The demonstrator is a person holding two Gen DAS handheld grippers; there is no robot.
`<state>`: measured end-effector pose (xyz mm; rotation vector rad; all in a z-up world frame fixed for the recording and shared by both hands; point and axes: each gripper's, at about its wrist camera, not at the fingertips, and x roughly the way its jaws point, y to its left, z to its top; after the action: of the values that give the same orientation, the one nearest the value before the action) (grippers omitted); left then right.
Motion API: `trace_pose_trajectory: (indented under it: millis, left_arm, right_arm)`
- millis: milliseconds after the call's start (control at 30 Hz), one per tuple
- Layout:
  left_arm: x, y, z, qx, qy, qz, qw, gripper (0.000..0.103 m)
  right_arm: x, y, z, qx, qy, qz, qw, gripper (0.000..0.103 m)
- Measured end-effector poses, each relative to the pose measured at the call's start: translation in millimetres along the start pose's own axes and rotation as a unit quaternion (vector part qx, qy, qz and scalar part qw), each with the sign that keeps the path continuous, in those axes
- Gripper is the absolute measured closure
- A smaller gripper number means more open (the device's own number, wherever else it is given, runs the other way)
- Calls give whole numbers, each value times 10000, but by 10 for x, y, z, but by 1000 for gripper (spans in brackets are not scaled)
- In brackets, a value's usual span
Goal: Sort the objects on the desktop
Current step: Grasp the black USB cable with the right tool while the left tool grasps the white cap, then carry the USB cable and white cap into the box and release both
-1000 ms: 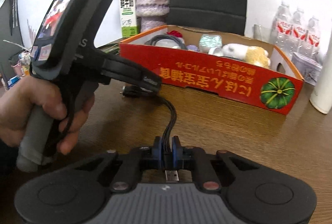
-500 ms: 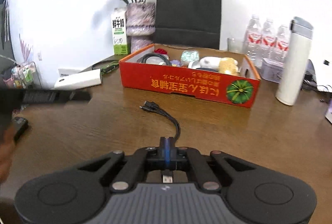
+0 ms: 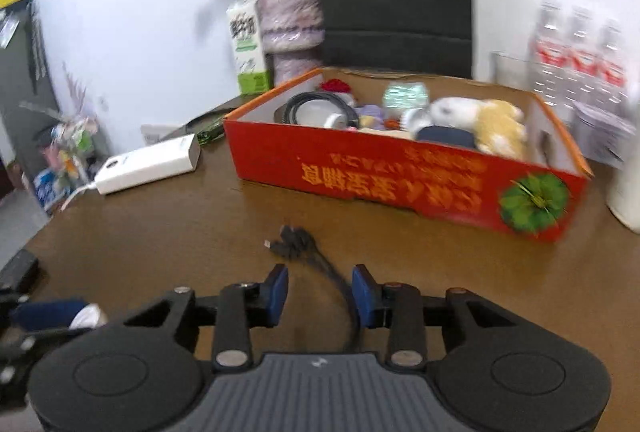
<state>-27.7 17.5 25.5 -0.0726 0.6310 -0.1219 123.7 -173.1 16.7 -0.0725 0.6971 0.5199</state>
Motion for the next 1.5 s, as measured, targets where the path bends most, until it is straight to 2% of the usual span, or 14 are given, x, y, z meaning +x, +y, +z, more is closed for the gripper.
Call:
trace_pose_trajectory:
  millis: [100,200,233,333,500,700,833,1000,1100,1167,1300,1400,1467,1500]
  left_arm:
    - [44,38,49,-27,-19,27,10000,74]
    - [72,62,82,-75,-39,31,10000,74]
    - [79,66,85,-91,-36,33,9999,74]
    - [75,41,85,-109,-24,-12,9999,74]
    - [-17,-25,91,-63,-112,-41,9999,74]
    - [-106,-97,303,38,-374,-96,9992,74]
    - [-133,-119,739,149,-715,-319,9968,74]
    - [186,-153,1619,362,-864,-595,9938,74]
    - [633,-162,2048,428,-639,-640,9950,74]
    - [1043,-130,2208,423,-282,-603,9969,74]
    - [1739,-18,2221,493,282,-355,9978,74]
    - [2054,35,2144,628,585,-855,9926,72]
    - [2167,41,2107,653,665,-868,9919,59]
    - [2189,41,2098,668,653,-807,9923,57]
  right_arm:
    - [297,-1,150,-49,526,113,9985,69]
    - [319,70,135,-273,511,-154,9982,96]
    - [295,82,116,-232,522,-197,9982,101]
    - [137,169,-9,-184,457,-372,9981,102]
    - [-405,298,-235,247,-191,-523,9981,103]
    - [-1198,356,-44,222,-1254,-636,9898,103]
    - [-1432,298,209,113,-1620,-687,9843,103]
    - [-1541,49,836,-38,-2146,-966,9719,103]
    - [-1318,-159,1264,-346,-2321,-1002,9669,103]
    - [-984,-335,1521,-281,-2090,-1025,9721,102]
    - [-271,-601,1740,-199,-1872,-834,9786,102]
    - [328,-802,1766,-212,-1575,-482,9861,102]
    - [853,-911,1757,-235,-691,-584,9956,101]
    - [1055,-961,1721,-165,-301,-747,9966,98]
